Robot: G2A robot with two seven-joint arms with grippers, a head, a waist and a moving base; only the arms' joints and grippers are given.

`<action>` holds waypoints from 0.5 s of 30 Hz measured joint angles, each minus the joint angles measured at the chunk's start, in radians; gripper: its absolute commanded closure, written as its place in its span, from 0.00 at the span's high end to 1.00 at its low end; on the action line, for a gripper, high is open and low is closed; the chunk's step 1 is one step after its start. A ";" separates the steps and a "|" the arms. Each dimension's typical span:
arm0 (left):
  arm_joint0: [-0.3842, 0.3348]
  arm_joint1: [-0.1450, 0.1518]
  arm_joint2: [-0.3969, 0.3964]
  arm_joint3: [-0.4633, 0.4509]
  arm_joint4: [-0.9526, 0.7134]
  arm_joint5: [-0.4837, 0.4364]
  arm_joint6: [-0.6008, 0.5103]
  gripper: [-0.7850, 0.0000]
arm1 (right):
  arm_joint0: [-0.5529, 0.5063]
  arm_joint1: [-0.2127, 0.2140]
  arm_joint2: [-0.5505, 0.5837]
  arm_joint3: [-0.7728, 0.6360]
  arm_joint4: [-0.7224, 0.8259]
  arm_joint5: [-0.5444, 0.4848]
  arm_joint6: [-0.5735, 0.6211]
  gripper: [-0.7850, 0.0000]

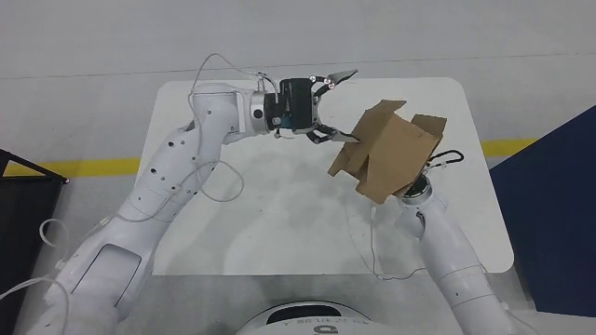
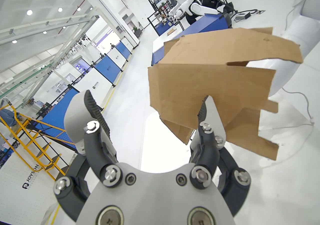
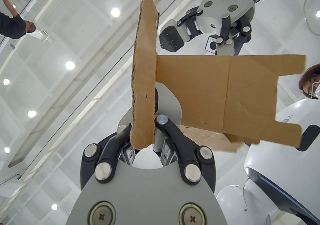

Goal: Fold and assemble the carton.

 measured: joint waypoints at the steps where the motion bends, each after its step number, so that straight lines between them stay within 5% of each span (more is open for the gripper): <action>1: -0.011 -0.004 0.010 0.001 -0.007 0.004 -0.033 1.00 | 0.001 0.000 -0.001 0.001 -0.001 -0.002 -0.002 0.00; 9: -0.048 -0.012 0.039 -0.036 -0.003 -0.023 -0.190 1.00 | 0.000 -0.002 0.002 0.001 -0.001 -0.013 -0.012 0.00; 15: -0.030 -0.007 -0.005 -0.062 -0.074 0.008 -0.152 1.00 | 0.004 -0.004 0.000 0.003 0.008 -0.010 -0.026 0.00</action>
